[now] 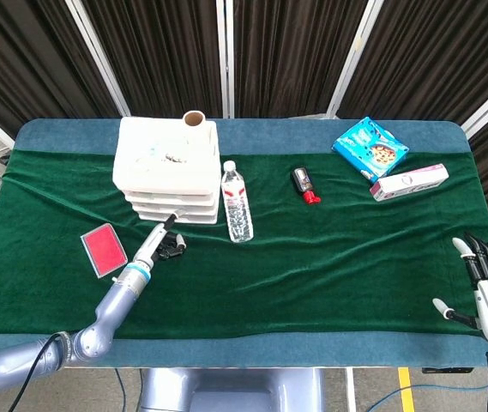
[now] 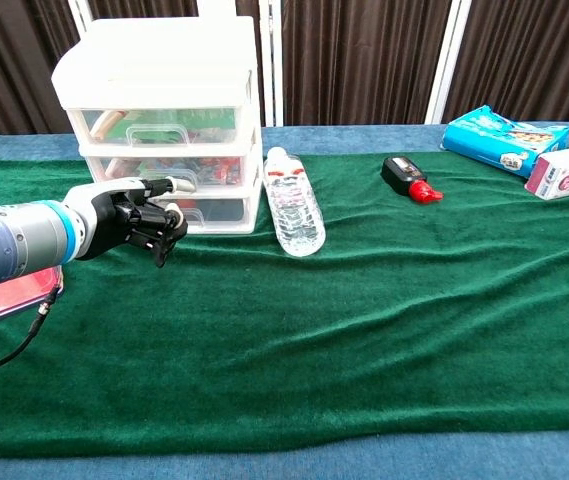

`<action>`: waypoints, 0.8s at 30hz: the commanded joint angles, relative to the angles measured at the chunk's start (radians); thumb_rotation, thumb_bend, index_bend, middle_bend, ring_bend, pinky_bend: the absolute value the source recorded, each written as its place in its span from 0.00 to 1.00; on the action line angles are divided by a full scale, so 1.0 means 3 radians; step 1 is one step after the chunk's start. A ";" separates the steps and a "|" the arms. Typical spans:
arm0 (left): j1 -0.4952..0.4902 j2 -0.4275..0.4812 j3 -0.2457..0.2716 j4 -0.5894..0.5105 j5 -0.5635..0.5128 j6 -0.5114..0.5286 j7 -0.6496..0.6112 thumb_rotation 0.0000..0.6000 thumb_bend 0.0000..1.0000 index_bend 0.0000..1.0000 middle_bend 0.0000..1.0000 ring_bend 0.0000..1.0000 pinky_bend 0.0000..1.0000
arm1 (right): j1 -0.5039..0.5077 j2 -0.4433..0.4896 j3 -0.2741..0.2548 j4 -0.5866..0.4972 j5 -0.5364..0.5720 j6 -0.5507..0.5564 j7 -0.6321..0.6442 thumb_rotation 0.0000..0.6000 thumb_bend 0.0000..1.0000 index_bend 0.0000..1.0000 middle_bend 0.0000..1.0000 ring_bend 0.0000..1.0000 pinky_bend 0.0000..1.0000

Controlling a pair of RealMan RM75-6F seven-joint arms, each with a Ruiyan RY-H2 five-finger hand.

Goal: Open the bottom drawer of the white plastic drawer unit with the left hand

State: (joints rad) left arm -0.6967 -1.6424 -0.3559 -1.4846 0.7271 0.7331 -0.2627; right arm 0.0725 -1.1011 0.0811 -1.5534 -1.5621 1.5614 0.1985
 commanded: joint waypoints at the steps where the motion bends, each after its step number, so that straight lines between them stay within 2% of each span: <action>1: -0.0009 0.0019 0.0007 -0.0013 -0.0005 -0.0017 0.0012 1.00 0.86 0.02 0.75 0.67 0.63 | 0.0000 0.0000 -0.0001 0.0001 -0.0003 0.0002 -0.0003 1.00 0.03 0.02 0.00 0.00 0.00; 13: 0.0024 0.0079 0.0035 -0.0088 0.0042 -0.0016 -0.0016 1.00 0.86 0.10 0.75 0.67 0.63 | 0.0001 -0.0003 -0.0005 -0.0008 -0.0005 -0.0004 -0.0027 1.00 0.03 0.02 0.00 0.00 0.00; 24: 0.0073 0.0135 0.0089 -0.0166 0.0142 -0.0047 -0.0067 1.00 0.86 0.12 0.75 0.68 0.63 | -0.0003 -0.0003 -0.0002 -0.0014 -0.0003 0.0007 -0.0035 1.00 0.03 0.02 0.00 0.00 0.00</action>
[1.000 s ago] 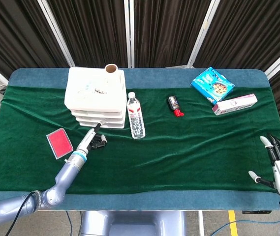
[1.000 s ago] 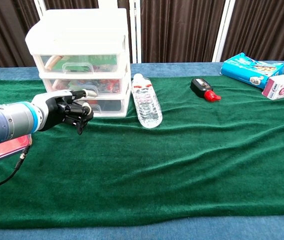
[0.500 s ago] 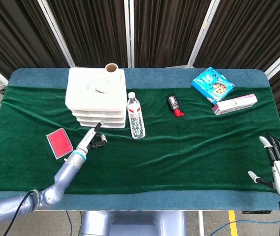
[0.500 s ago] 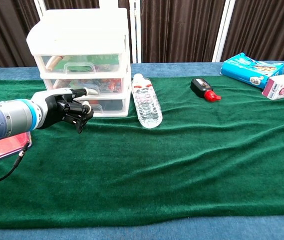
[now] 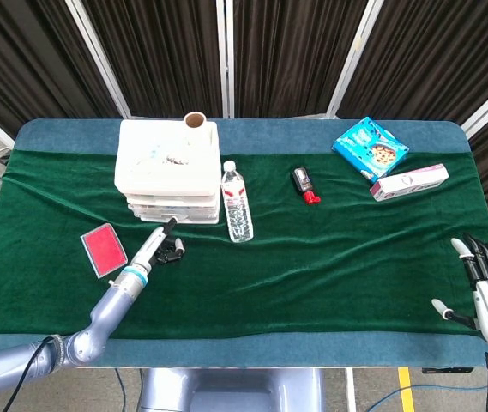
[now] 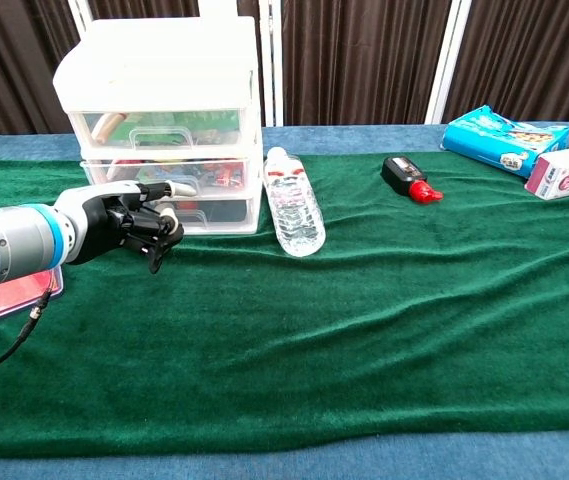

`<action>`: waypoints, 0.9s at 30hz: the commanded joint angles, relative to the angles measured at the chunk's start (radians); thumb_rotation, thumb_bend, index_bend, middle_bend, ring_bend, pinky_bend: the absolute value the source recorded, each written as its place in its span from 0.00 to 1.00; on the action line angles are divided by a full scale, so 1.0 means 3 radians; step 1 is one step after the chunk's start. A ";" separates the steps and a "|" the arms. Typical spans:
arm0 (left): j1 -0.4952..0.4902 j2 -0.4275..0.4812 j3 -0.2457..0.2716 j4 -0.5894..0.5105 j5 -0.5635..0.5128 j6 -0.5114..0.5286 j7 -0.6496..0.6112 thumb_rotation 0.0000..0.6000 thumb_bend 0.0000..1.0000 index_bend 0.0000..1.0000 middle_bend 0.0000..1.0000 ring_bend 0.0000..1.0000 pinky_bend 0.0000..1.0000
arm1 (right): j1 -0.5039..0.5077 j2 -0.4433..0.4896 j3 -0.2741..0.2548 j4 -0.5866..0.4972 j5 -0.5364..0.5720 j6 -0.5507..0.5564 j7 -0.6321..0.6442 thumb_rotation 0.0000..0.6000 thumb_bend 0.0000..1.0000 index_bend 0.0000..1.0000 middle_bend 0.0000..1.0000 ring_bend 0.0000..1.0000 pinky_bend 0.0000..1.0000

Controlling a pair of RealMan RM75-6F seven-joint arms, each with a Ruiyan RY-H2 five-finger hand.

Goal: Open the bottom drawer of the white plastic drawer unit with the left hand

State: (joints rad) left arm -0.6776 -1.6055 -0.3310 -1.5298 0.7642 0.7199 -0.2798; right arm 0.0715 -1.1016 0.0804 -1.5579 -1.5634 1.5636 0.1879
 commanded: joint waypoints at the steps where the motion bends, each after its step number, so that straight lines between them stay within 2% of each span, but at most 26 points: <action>1: 0.0015 0.0020 0.0009 -0.0028 0.0032 -0.0001 -0.0015 1.00 0.86 0.12 0.75 0.68 0.63 | 0.0001 -0.0001 0.0001 0.0000 0.0002 -0.0002 0.0000 1.00 0.03 0.02 0.00 0.00 0.00; 27: 0.0217 0.0174 0.0109 -0.0214 0.0414 0.0000 -0.0287 1.00 0.86 0.14 0.75 0.67 0.63 | 0.0002 -0.0021 -0.0011 -0.0021 -0.0020 -0.0001 -0.0080 1.00 0.03 0.01 0.00 0.00 0.00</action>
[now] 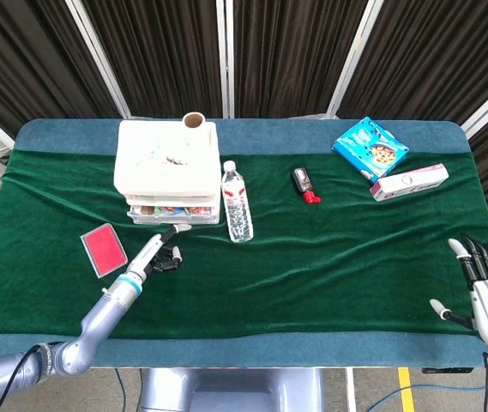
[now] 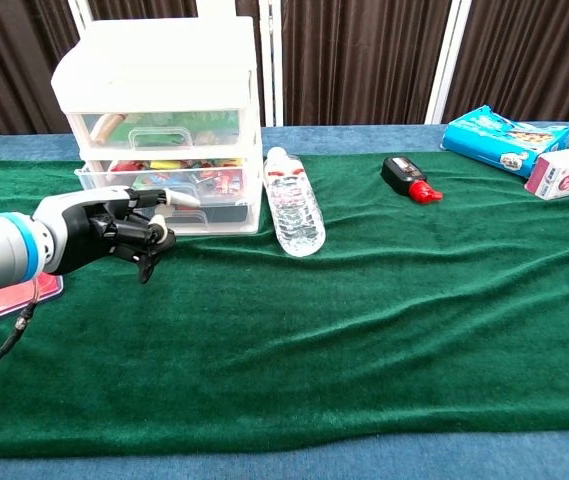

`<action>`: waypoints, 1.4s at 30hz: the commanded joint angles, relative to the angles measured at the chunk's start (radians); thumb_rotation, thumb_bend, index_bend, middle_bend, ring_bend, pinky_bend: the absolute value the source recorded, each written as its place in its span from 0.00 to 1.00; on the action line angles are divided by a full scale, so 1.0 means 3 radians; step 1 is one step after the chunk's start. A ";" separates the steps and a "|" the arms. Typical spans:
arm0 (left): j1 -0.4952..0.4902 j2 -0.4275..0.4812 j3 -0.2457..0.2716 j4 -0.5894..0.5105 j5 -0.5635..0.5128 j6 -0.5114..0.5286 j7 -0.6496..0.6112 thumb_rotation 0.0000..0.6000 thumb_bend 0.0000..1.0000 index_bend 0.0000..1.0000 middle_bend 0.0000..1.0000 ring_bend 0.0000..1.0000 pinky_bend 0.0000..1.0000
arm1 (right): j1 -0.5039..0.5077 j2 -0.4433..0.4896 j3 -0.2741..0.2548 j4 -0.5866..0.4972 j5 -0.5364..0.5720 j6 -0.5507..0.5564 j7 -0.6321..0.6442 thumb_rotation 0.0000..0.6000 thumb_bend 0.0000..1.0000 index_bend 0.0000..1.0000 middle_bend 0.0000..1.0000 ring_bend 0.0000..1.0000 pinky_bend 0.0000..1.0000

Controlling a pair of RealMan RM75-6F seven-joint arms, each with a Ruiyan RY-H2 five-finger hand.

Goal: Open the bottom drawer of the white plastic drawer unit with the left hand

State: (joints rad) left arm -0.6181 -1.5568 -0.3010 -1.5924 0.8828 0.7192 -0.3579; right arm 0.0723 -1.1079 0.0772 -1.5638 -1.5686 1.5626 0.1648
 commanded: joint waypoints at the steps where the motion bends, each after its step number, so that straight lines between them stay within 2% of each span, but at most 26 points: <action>1: 0.0027 0.0015 0.0013 0.0002 0.0029 0.0001 -0.0044 1.00 0.86 0.14 0.75 0.67 0.63 | -0.0001 -0.0001 -0.0001 -0.0003 -0.0006 0.0005 -0.0007 1.00 0.03 0.02 0.00 0.00 0.00; 6: 0.0091 0.0022 0.0042 0.0001 0.0178 0.0084 -0.0089 1.00 0.86 0.14 0.75 0.67 0.63 | -0.0001 -0.0004 -0.0004 -0.0004 -0.0010 0.0005 -0.0019 1.00 0.03 0.01 0.00 0.00 0.00; 10: 0.0206 0.0029 0.0174 -0.0048 0.0568 0.0349 -0.0012 1.00 0.86 0.13 0.75 0.67 0.63 | 0.0004 -0.0011 -0.0005 -0.0002 -0.0007 -0.0006 -0.0032 1.00 0.03 0.01 0.00 0.00 0.00; 13: 0.0306 0.0033 0.0340 -0.0113 0.0907 0.0673 0.0229 1.00 0.86 0.13 0.75 0.68 0.63 | 0.0004 -0.0016 -0.0005 -0.0002 -0.0004 -0.0008 -0.0043 1.00 0.03 0.02 0.00 0.00 0.00; 15: 0.0335 0.0055 0.0384 -0.0188 0.0910 0.0774 0.0397 1.00 0.86 0.12 0.75 0.68 0.63 | 0.0004 -0.0018 -0.0007 -0.0003 -0.0006 -0.0009 -0.0049 1.00 0.03 0.02 0.00 0.00 0.00; 17: 0.0354 0.0095 0.0395 -0.0317 0.0898 0.0966 0.0735 1.00 0.86 0.11 0.75 0.68 0.63 | 0.0004 -0.0021 -0.0012 -0.0008 -0.0011 -0.0010 -0.0060 1.00 0.03 0.02 0.00 0.00 0.00; 20: 0.0370 0.0107 0.0383 -0.0499 0.0797 0.1252 0.1283 1.00 0.87 0.09 0.75 0.68 0.64 | 0.0004 -0.0025 -0.0015 -0.0013 -0.0019 -0.0008 -0.0069 1.00 0.03 0.01 0.00 0.00 0.00; 24: 0.0333 0.0109 0.0320 -0.0709 0.0480 0.1511 0.1970 1.00 0.88 0.06 0.76 0.69 0.65 | 0.0004 -0.0023 -0.0017 -0.0016 -0.0015 -0.0014 -0.0069 1.00 0.03 0.01 0.00 0.00 0.00; 29: 0.0243 0.0022 0.0213 -0.0806 0.0156 0.1783 0.2565 1.00 0.88 0.04 0.77 0.70 0.65 | 0.0004 -0.0013 -0.0015 -0.0019 -0.0003 -0.0021 -0.0054 1.00 0.03 0.01 0.00 0.00 0.00; 36: 0.0104 -0.0074 0.0056 -0.0750 -0.0241 0.1861 0.2909 1.00 0.88 0.07 0.78 0.70 0.65 | 0.0008 -0.0011 -0.0023 -0.0022 -0.0009 -0.0035 -0.0055 1.00 0.03 0.01 0.00 0.00 0.00; 42: 0.0035 -0.0077 -0.0015 -0.0733 -0.0489 0.1778 0.2956 1.00 0.88 0.07 0.78 0.70 0.65 | 0.0011 -0.0010 -0.0023 -0.0022 -0.0002 -0.0046 -0.0052 1.00 0.03 0.01 0.00 0.00 0.00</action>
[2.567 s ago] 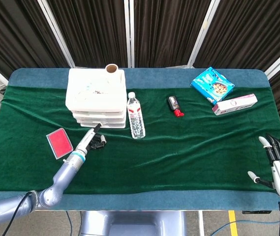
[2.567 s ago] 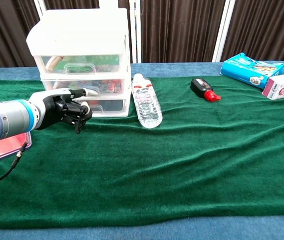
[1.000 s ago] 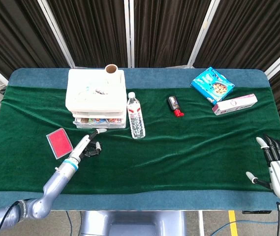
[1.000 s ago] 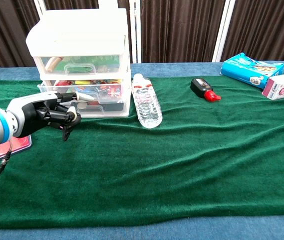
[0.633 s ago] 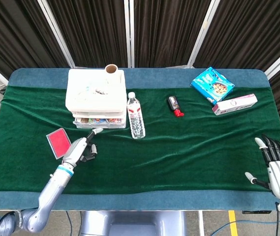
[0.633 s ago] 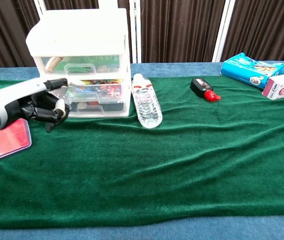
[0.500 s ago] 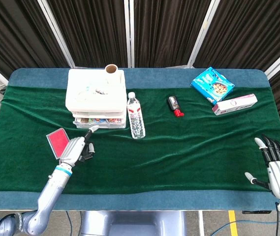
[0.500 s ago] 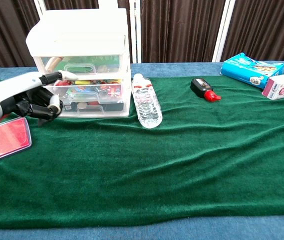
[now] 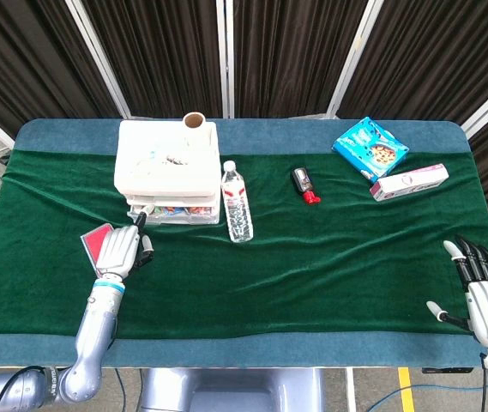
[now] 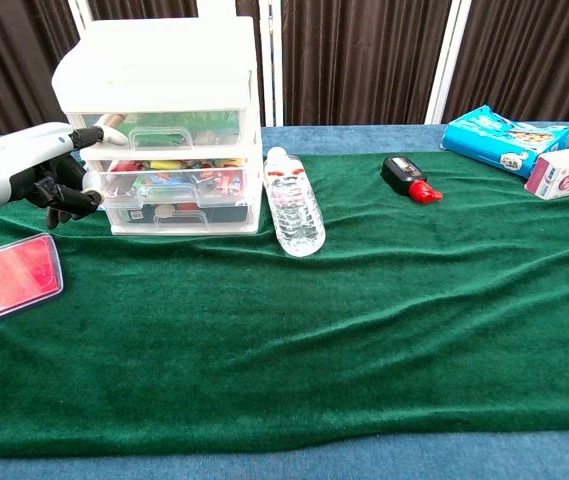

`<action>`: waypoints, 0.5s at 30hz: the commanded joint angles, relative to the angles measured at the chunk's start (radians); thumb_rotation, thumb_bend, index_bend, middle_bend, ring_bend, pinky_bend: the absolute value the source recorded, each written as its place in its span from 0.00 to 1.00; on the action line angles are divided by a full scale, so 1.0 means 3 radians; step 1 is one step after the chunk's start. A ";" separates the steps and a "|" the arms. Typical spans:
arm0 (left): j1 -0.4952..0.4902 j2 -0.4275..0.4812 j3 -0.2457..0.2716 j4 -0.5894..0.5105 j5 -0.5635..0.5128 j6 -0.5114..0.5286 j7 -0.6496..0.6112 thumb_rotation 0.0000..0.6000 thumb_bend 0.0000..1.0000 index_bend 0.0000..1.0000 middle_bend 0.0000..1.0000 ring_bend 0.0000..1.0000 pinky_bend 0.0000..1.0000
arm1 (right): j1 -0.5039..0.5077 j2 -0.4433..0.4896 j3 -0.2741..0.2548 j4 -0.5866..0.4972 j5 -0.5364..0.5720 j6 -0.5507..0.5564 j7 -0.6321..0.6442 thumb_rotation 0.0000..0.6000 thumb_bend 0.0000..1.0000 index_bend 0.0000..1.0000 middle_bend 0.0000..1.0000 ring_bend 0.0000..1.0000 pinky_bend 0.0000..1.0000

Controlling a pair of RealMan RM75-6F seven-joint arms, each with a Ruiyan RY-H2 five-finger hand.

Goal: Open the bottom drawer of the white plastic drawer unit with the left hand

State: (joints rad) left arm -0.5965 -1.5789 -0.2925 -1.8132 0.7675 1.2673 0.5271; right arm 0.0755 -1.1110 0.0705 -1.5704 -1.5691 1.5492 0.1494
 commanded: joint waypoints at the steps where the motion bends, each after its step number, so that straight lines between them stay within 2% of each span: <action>1: -0.0048 0.0002 -0.0055 0.0004 -0.0150 -0.0075 0.0004 1.00 0.88 0.07 0.78 0.70 0.65 | 0.0001 0.0001 -0.0001 -0.0001 0.0000 -0.0002 -0.0001 1.00 0.03 0.01 0.00 0.00 0.00; 8: -0.0110 0.0035 -0.0081 0.0016 -0.0334 -0.0241 -0.0058 1.00 0.88 0.10 0.78 0.70 0.65 | -0.0002 0.0006 0.0002 -0.0001 0.0002 0.0005 0.0013 1.00 0.03 0.01 0.00 0.00 0.00; 15: -0.0171 0.0020 -0.0075 0.0041 -0.0357 -0.0255 -0.0083 1.00 0.88 0.10 0.78 0.70 0.65 | -0.0001 0.0006 0.0001 0.0004 0.0001 0.0003 0.0020 1.00 0.03 0.01 0.00 0.00 0.00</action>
State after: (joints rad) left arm -0.6462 -1.5720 -0.3147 -1.8019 0.6621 1.1910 0.5022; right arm 0.0753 -1.1090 0.0709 -1.5693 -1.5688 1.5501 0.1554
